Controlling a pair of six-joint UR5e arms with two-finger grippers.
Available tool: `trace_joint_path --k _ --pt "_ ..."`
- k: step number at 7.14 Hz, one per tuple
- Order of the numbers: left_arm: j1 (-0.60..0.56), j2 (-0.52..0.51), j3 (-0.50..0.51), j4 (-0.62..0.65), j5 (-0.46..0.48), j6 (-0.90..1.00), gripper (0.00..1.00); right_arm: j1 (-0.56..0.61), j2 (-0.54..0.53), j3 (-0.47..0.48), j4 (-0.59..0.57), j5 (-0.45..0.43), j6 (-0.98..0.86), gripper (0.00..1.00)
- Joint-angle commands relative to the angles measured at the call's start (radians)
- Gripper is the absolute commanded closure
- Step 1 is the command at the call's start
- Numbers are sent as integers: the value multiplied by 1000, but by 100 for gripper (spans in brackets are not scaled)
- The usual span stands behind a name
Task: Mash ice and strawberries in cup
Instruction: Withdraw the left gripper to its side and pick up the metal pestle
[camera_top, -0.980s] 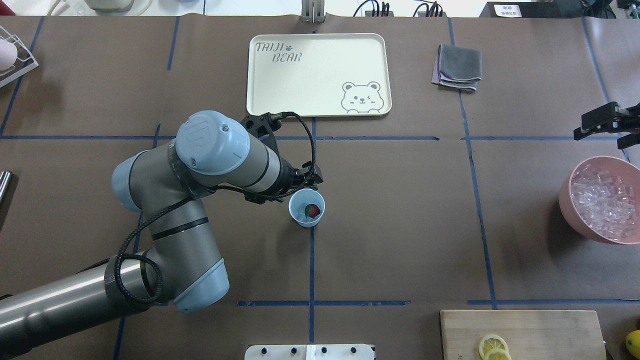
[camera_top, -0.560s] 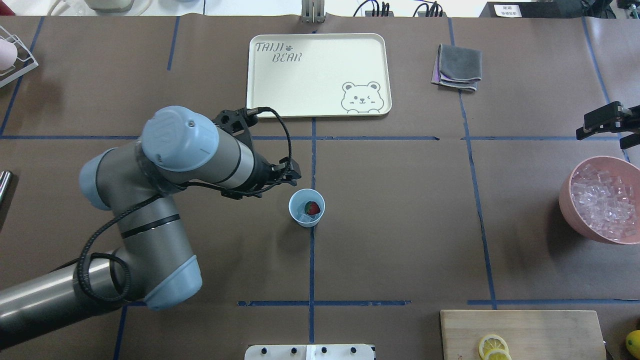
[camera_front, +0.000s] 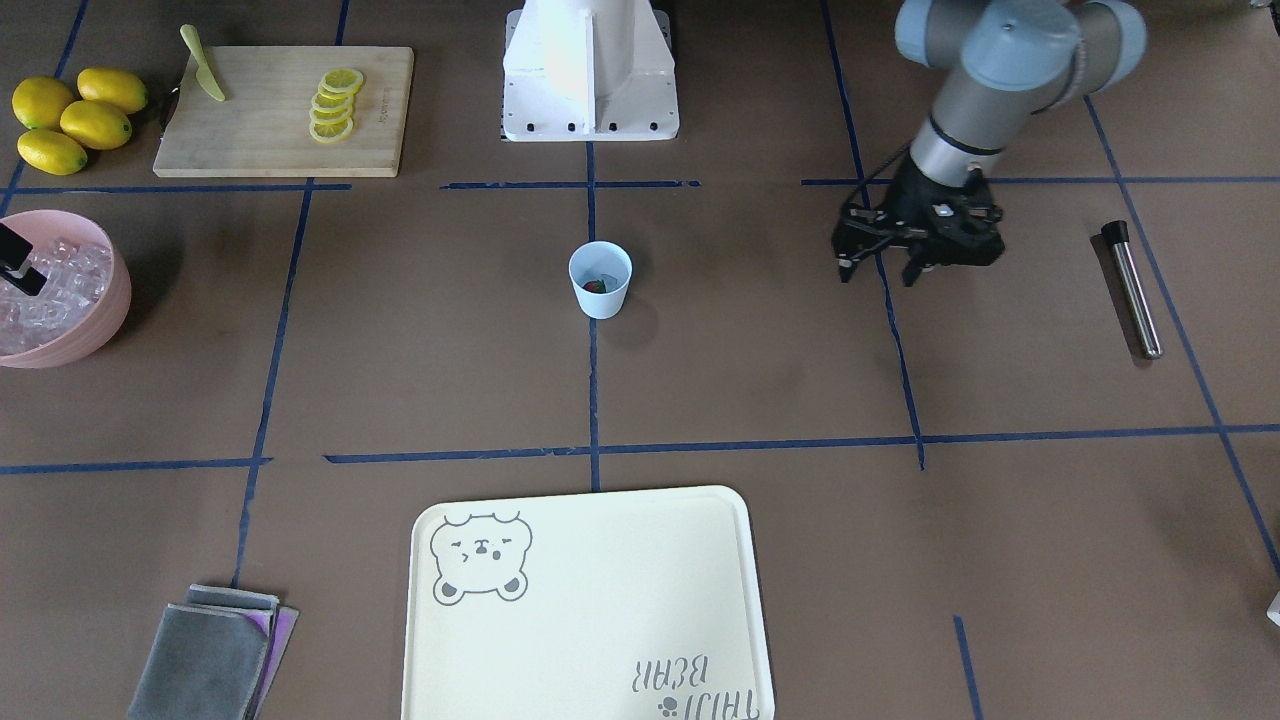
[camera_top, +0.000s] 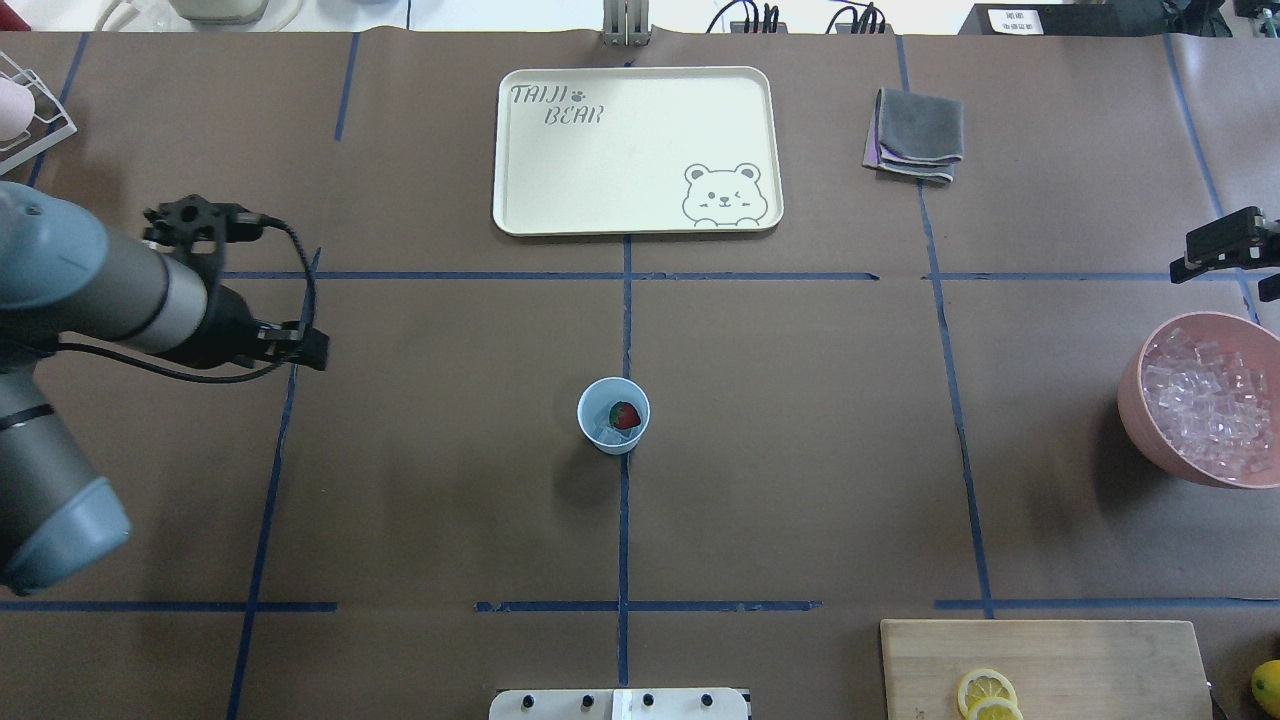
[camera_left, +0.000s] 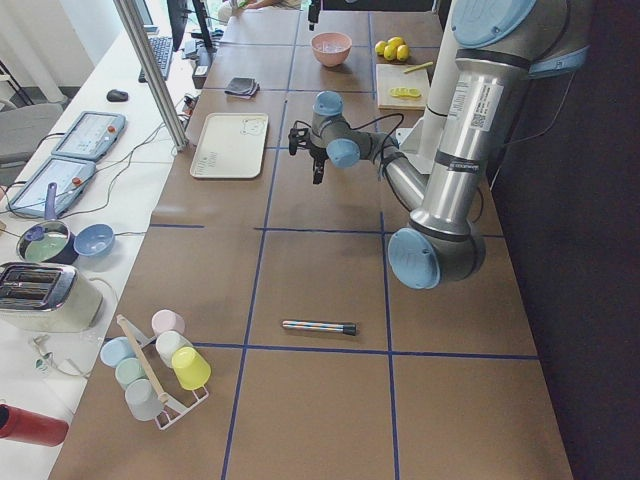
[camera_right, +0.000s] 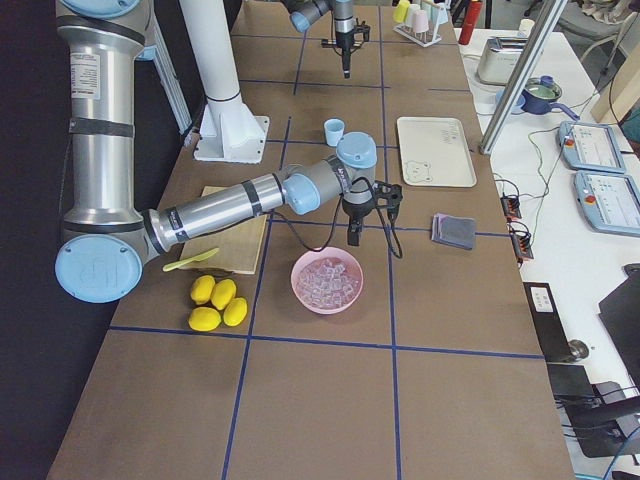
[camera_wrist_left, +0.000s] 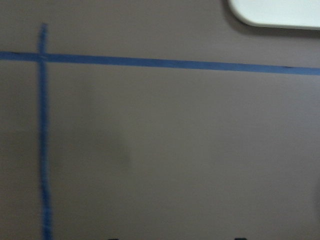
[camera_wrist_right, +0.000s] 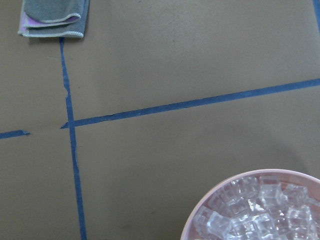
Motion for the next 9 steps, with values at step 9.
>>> trace_joint_path --k 9 --pt "-441 86 574 -232 -352 407 12 96 -5 -55 -11 73 -119 1"
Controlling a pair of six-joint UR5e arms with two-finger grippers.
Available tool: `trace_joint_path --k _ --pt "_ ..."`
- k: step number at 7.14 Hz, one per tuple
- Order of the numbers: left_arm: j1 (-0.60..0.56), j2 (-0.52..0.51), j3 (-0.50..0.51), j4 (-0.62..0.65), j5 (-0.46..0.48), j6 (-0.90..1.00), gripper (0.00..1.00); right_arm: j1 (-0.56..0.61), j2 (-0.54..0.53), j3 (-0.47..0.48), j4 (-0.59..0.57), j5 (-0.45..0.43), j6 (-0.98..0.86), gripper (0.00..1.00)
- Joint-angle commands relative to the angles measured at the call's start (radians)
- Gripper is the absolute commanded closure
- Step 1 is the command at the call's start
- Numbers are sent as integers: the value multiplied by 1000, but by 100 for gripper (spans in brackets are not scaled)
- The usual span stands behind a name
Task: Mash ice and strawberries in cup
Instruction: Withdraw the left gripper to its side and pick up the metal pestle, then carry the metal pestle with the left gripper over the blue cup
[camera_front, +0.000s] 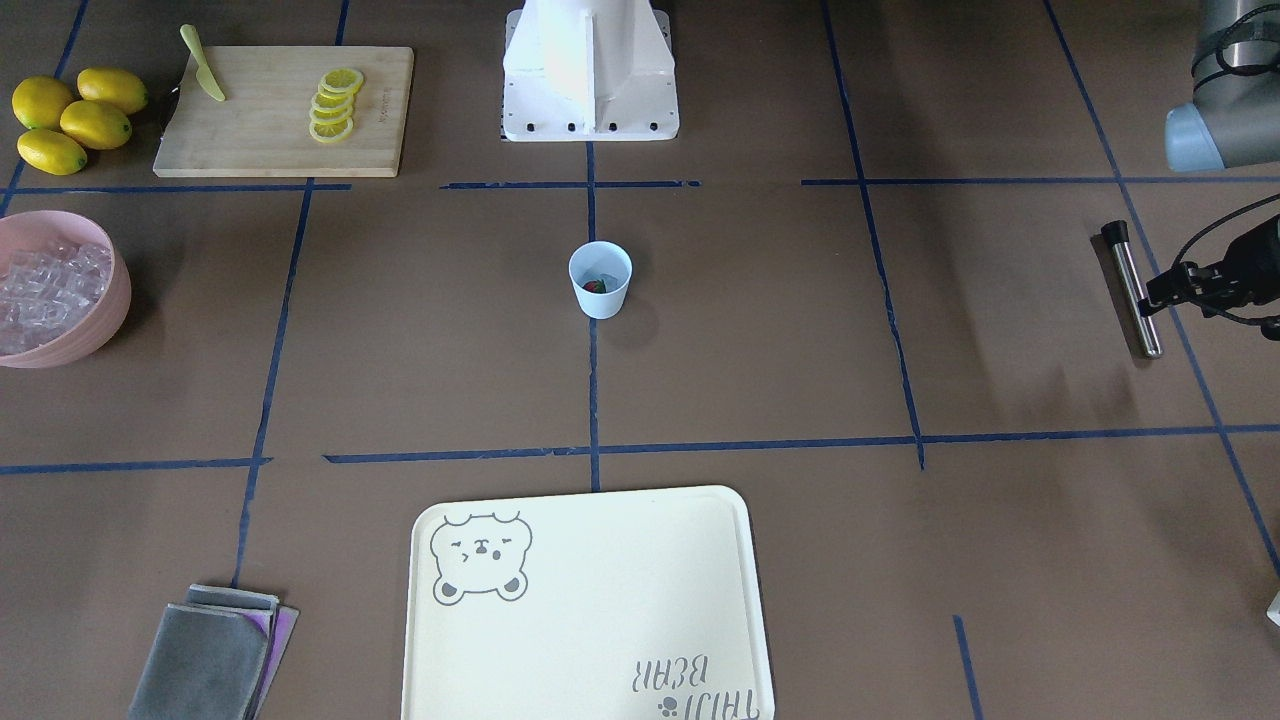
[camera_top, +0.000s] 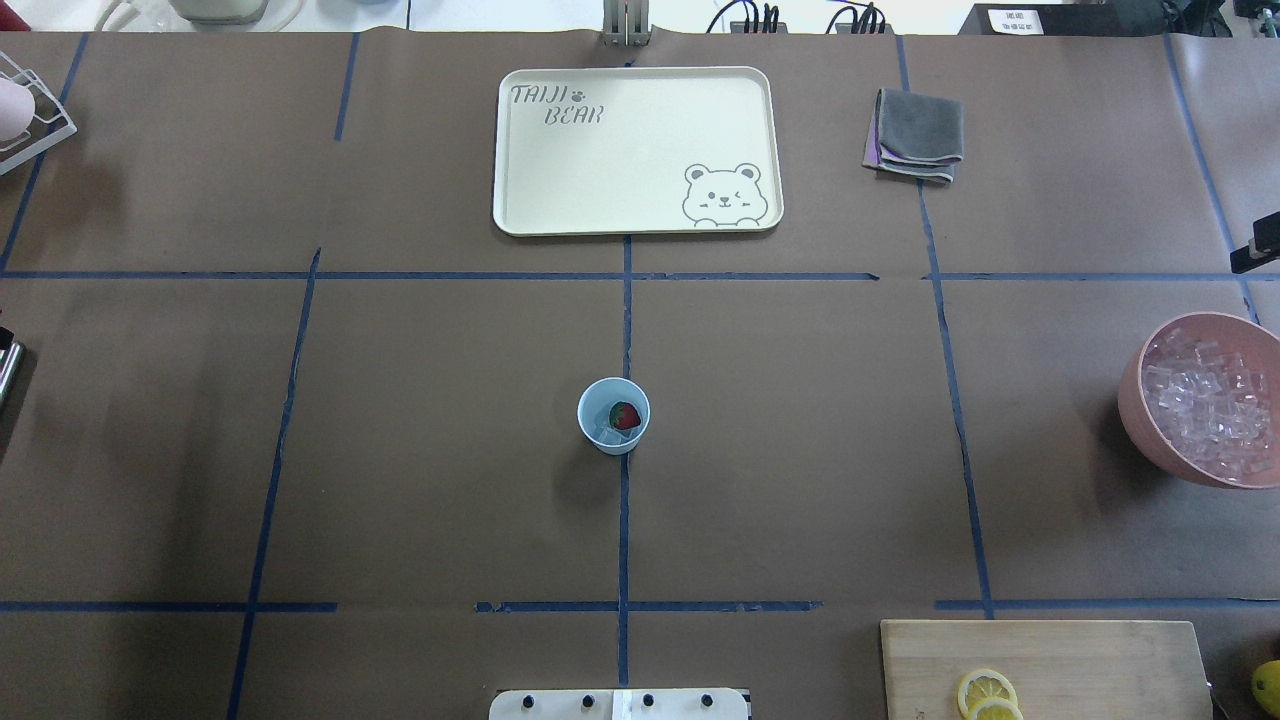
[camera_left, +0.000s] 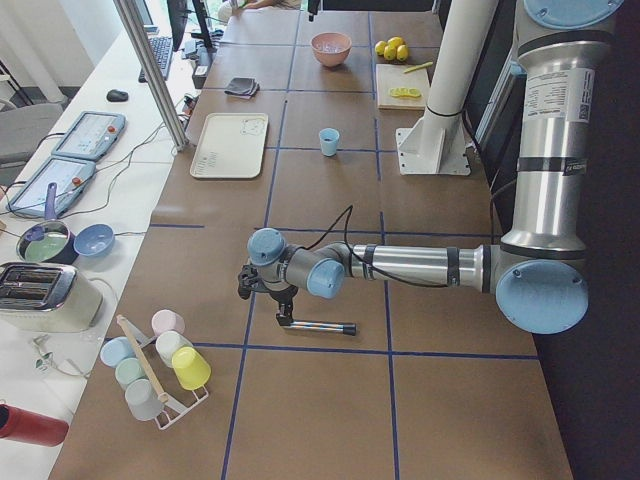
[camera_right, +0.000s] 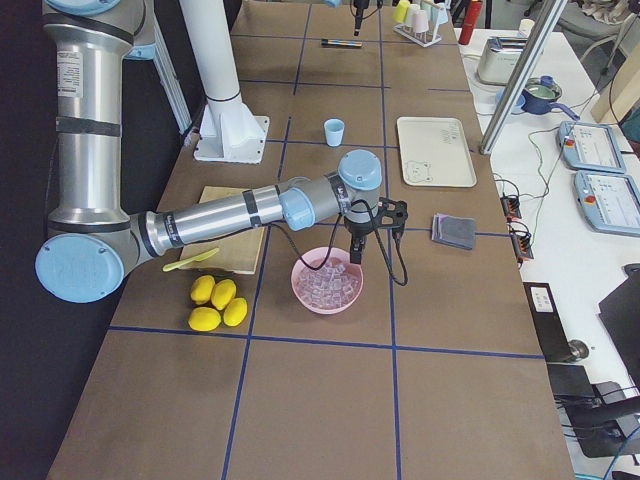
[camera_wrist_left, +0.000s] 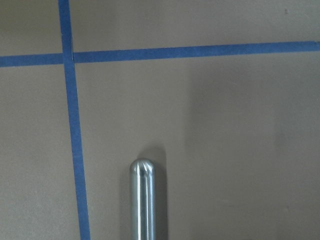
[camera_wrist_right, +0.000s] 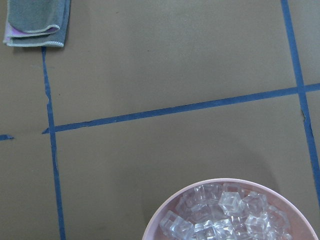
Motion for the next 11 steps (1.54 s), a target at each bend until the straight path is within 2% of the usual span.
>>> trace_joint_path --k 1,2,4,6,10,11 --pt "4 -12 148 -271 4 -167 12 0 3 1 0 0 2 1" --pt "18 -12 145 -286 5 -216 12 0 3 -1 0 -1 2 1" --pt "109 -12 147 -289 101 -258 12 -2 5 2 0 0 6 1" --pt "117 3 133 -290 102 -255 12 -2 5 4 2 12 9 1" --pt "122 53 128 -373 103 -232 27 -2 5 5 2 14 11 1" --pt "122 53 130 -373 103 -218 39 -2 5 5 0 14 11 1"
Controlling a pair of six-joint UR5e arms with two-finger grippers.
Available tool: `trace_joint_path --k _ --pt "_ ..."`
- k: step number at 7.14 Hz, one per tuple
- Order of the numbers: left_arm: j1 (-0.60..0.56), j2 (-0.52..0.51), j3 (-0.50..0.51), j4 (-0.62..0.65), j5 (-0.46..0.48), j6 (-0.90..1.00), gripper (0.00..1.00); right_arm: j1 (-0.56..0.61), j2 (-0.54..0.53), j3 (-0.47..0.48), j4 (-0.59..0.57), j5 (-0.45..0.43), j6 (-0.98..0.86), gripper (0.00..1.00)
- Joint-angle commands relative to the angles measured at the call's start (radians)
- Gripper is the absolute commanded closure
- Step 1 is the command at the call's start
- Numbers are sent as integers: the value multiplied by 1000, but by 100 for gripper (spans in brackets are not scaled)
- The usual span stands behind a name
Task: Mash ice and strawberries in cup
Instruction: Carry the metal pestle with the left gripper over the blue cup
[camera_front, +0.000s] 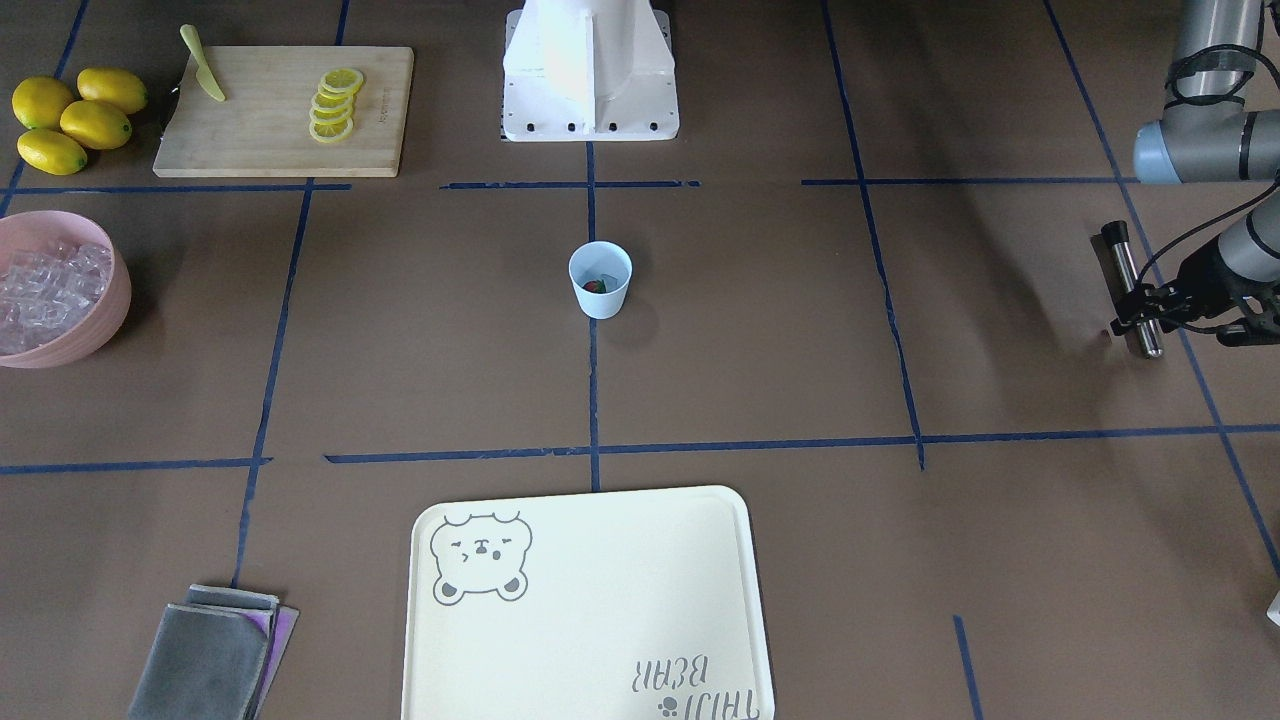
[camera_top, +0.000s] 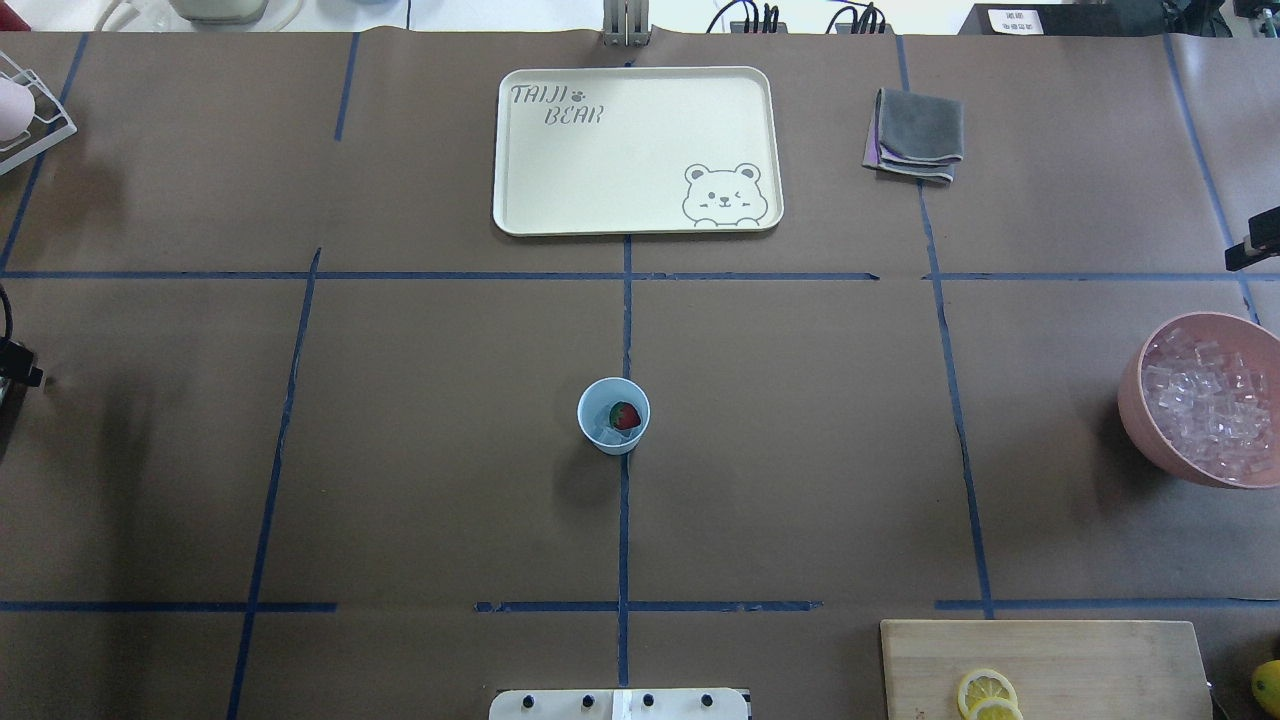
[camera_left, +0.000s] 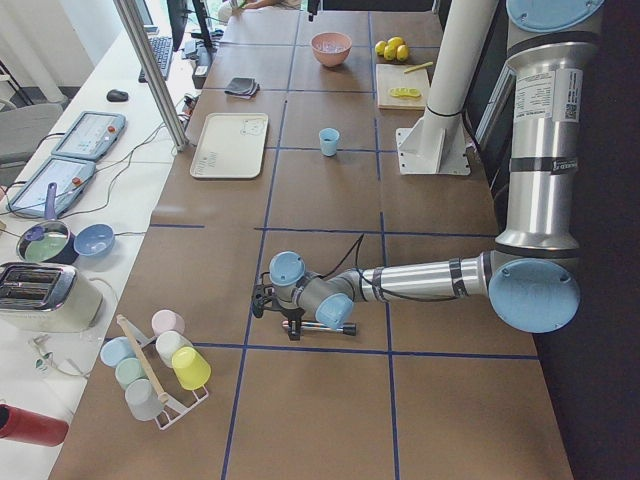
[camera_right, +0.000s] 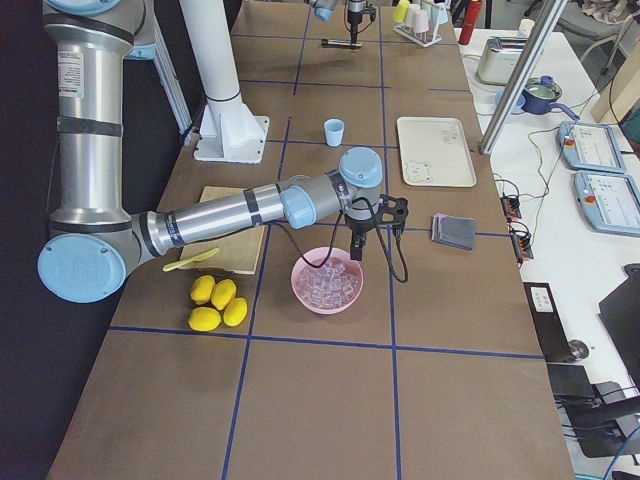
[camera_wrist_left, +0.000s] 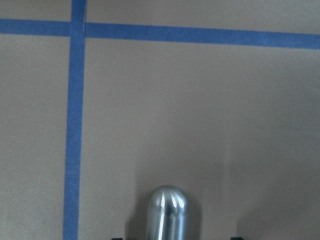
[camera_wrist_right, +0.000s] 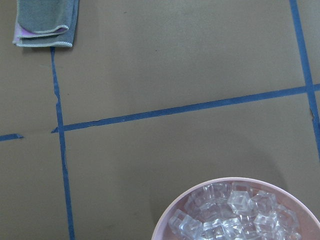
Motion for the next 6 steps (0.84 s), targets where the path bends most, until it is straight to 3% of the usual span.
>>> trace_joint_path --k 1,2,6 --pt "0 4 0 -10 0 16 75 0 0 3 -1 0 0 1" --pt "0 4 -3 -12 0 14 99 0 0 3 -1 0 0 1" --pt "4 -8 -91 -2 -17 13 100 0 -1 5 -1 0 0 1"
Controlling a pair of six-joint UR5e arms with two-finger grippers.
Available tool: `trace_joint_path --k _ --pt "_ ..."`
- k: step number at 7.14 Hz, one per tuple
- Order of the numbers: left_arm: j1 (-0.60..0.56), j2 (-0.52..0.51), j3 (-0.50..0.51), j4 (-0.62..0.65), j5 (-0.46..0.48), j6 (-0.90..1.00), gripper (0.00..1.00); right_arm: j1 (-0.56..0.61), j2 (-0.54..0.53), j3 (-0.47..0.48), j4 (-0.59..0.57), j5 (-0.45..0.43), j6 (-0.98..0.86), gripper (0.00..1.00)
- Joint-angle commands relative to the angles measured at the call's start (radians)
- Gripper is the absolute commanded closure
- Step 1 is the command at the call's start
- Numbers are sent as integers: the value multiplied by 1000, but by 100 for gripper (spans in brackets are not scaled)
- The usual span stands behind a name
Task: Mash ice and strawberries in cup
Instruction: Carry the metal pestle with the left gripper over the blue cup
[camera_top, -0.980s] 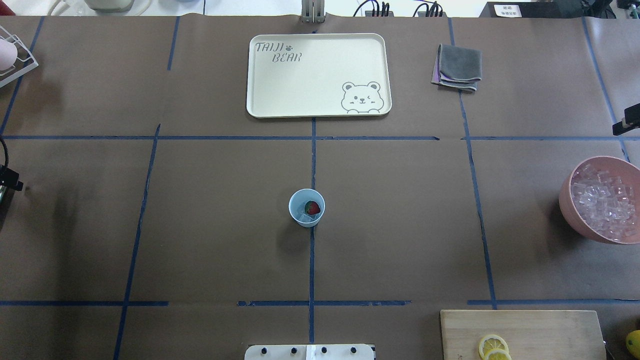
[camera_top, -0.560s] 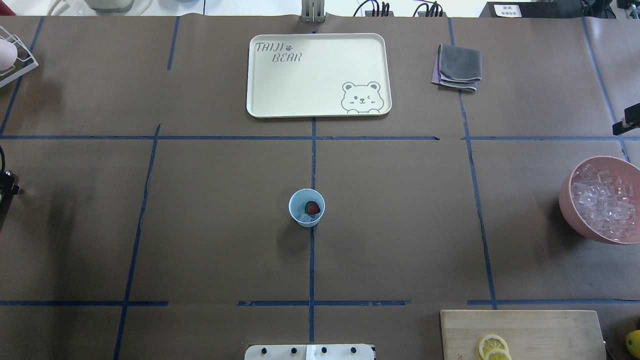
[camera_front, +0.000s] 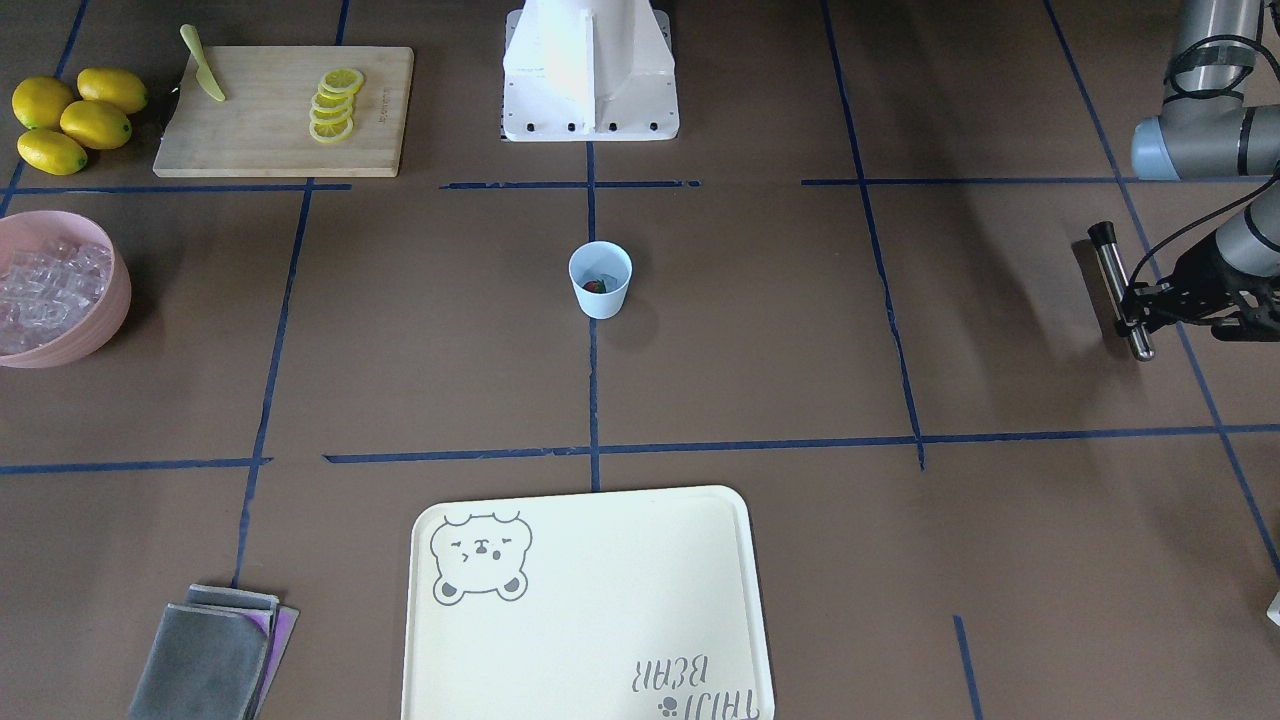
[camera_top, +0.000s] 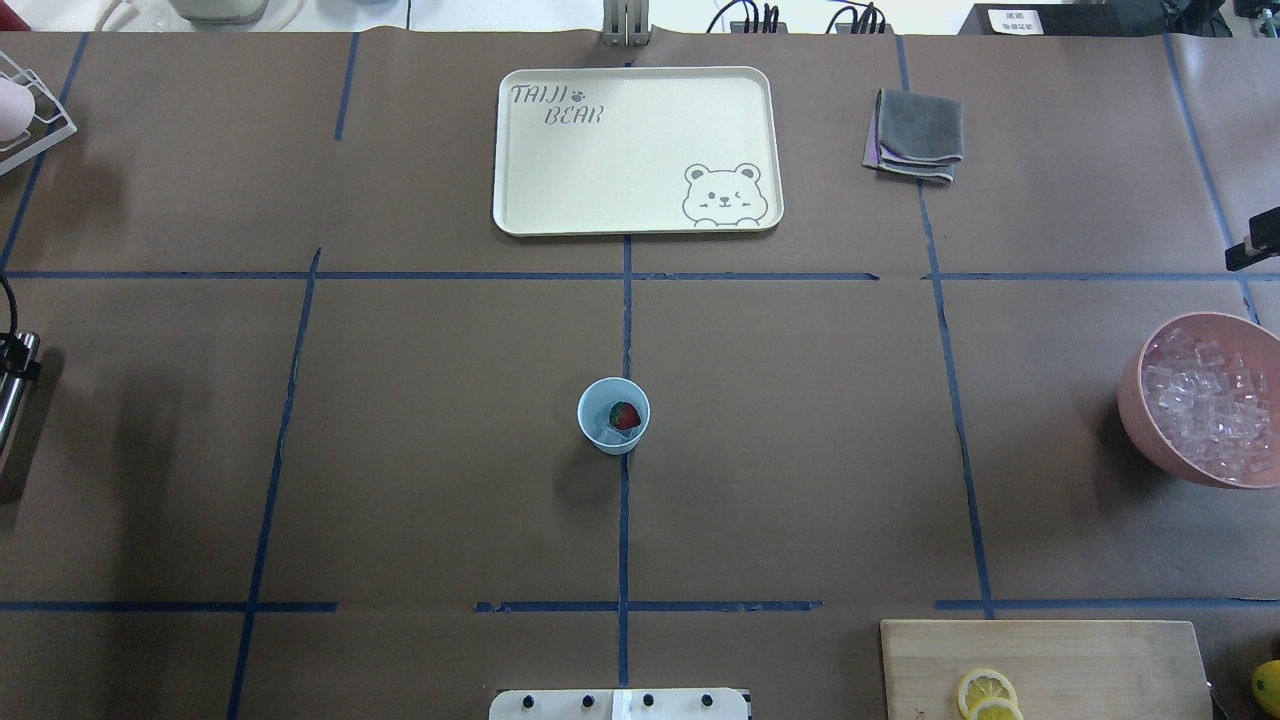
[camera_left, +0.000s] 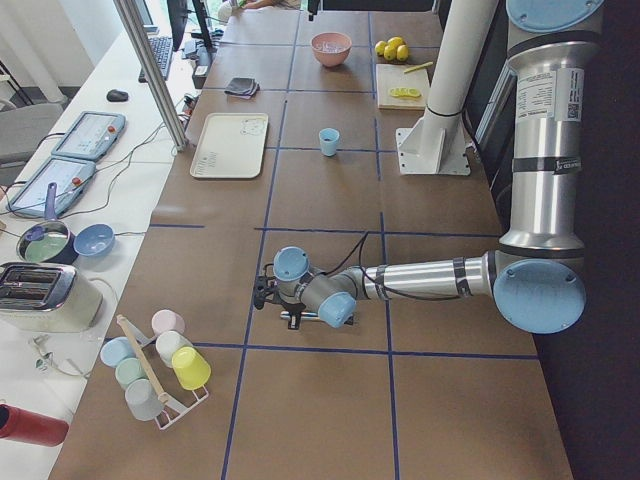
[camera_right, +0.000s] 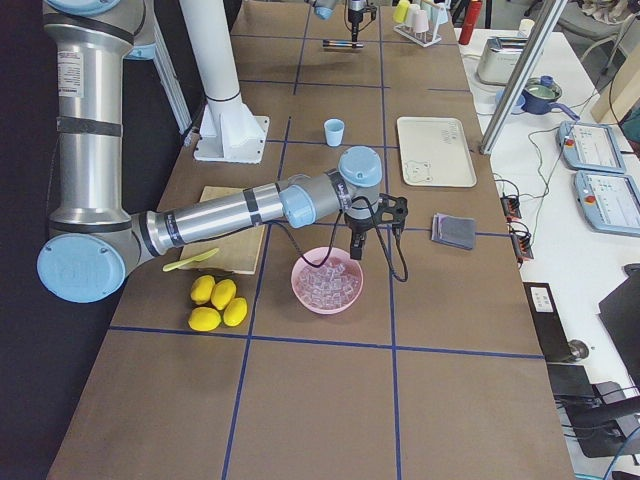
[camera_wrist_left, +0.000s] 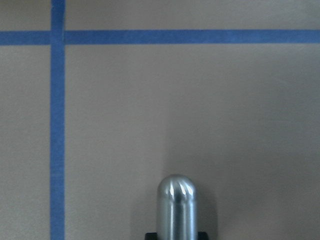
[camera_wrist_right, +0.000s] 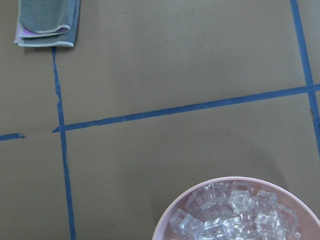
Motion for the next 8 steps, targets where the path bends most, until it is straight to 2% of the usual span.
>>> trace_joint_path --k 1,2,3,5,6,7,8 --pt "7 -7 -100 5 -8 -1 100 0 1 -3 1 0 0 1" --pt "34 -6 -196 0 -8 -1 100 0 1 -3 3 0 1 1" --pt "80 -4 -346 6 1 -12 100 0 1 -4 3 0 2 1" --pt "166 -6 -618 15 115 -140 100 0 14 -9 0 -2 1 1" --pt "257 -45 -703 26 212 -142 100 0 17 -9 0 0 0 1" --pt "398 -226 -688 56 284 -139 100 2 14 0 0 2 0 1" --pt "436 -391 -665 134 391 -77 100 2 11 0 1 9 0 1"
